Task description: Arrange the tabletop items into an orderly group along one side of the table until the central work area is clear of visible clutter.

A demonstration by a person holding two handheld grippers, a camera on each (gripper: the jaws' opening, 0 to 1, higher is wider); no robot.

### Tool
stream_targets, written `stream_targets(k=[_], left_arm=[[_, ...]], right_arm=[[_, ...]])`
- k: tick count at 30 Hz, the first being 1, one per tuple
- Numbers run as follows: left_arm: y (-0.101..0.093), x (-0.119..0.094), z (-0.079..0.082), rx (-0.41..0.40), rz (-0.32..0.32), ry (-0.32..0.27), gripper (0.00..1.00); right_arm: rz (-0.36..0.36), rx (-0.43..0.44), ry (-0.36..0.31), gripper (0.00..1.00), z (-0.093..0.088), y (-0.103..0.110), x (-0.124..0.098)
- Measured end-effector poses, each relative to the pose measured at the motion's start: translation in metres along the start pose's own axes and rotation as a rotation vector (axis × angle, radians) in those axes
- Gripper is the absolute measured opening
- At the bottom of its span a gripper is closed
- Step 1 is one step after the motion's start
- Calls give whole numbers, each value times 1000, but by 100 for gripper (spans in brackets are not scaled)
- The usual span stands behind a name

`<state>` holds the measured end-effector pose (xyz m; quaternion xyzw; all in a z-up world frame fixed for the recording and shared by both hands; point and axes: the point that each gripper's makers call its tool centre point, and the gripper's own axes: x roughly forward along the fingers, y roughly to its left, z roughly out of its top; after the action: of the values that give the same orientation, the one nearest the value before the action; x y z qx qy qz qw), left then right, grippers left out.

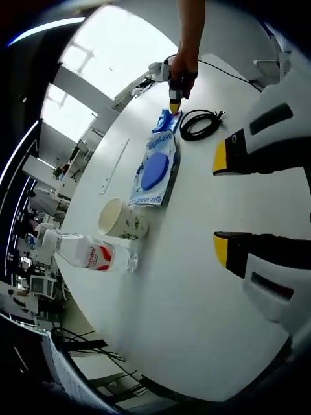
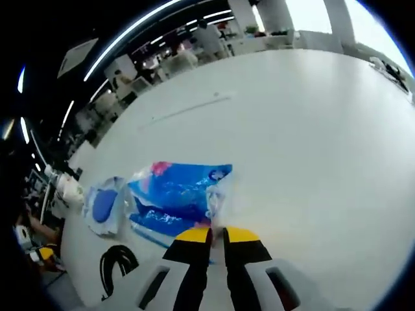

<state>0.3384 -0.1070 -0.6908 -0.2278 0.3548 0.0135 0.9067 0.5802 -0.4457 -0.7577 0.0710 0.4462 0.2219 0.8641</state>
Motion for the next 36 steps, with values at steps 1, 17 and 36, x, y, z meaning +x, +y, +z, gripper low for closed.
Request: stream_targets(k=[1,17,36], left_arm=[[1,-1,1,4,1,-1,33],[15,-15,12,29,20,-24,33],[31,-29,31,65,-7,-30,35]], right_arm=[[-1,-4,2,4,0,-1,-1],[-9,25,-4,2,-2,-3,-4],[-32,52,-13,8,-3,-6,-19]])
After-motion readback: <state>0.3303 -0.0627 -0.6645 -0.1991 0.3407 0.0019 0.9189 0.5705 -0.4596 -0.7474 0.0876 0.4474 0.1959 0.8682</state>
